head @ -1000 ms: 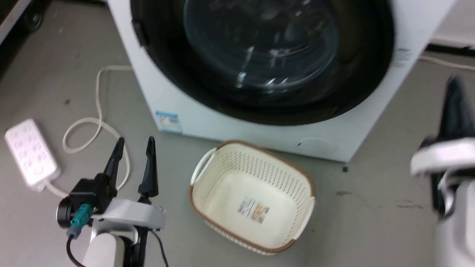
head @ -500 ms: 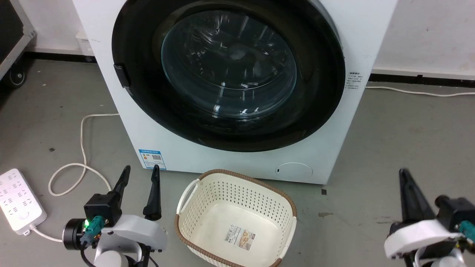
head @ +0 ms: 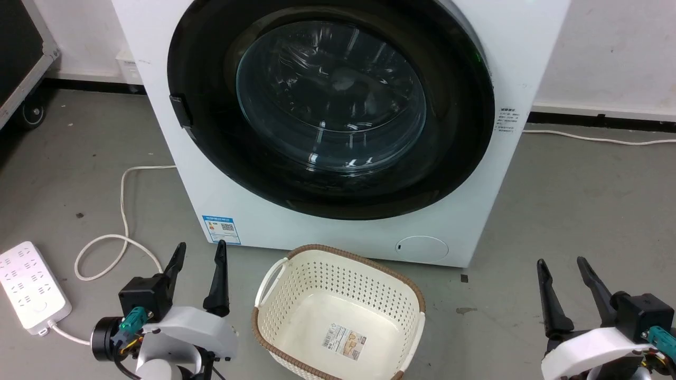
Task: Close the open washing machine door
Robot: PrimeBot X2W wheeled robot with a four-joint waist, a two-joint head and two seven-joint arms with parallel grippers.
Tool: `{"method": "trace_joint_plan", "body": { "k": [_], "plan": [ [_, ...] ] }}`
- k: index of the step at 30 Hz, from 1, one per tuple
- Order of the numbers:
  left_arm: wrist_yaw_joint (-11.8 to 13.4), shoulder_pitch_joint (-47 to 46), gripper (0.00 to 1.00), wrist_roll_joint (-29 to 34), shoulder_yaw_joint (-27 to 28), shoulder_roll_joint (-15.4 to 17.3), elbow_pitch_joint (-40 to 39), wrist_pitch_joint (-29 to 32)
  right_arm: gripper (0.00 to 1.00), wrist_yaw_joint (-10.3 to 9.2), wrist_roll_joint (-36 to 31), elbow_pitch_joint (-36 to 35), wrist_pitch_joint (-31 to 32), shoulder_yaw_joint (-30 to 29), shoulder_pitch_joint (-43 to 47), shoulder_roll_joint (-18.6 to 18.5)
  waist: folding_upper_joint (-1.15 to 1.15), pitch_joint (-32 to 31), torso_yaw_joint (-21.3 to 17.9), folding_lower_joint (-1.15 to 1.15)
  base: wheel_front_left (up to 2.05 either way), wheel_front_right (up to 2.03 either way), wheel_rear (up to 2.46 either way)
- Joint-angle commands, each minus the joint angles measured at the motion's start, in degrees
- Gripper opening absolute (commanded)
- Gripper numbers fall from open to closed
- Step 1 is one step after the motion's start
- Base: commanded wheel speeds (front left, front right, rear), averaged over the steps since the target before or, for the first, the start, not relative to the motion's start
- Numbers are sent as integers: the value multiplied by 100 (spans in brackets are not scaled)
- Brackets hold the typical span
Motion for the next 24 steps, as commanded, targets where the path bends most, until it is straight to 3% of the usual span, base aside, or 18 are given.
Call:
{"method": "trace_joint_plan", "body": {
  "k": [1,11,12,24],
  "plan": [
    [37,66,100,-16,-2,13,2,4,100,-4,35,-41,-9,6,74,-12,0,7,2,0,0,0,0],
    [66,16,100,-103,-52,28,68,-25,100,-4,107,71,-70,41,46,-12,0,47,0,0,0,0,0],
    [45,0,0,-97,-34,2,62,2,0,0,94,58,-27,34,4,0,0,47,0,0,0,0,0],
    [61,58,0,-11,-21,-21,-44,70,0,0,58,-16,64,73,23,0,0,53,28,0,0,0,0]
  ]
}}
